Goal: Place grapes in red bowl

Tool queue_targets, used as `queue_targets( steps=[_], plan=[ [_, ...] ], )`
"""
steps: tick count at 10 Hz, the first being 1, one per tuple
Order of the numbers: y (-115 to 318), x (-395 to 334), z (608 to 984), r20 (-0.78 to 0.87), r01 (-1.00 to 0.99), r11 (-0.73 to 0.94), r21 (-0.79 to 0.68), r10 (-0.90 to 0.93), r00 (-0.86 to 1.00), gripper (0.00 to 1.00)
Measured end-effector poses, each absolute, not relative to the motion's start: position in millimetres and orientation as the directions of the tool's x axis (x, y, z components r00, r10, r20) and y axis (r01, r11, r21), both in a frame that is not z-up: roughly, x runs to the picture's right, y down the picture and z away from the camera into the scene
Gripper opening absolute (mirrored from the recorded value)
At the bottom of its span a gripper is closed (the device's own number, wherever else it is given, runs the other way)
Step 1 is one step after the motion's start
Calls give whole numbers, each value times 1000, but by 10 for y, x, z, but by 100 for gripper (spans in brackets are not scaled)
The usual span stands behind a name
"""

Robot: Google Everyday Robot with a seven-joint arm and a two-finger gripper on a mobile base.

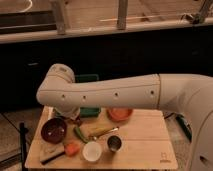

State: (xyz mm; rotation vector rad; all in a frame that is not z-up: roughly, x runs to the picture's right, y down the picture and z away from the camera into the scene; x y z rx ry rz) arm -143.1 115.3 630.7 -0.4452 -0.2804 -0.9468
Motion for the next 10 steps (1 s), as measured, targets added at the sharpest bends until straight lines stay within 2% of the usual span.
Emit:
queue_targets(
  steps=[10],
  plan=[
    [664, -418, 6240, 286, 746, 594, -302, -689, 665, 0]
  ],
)
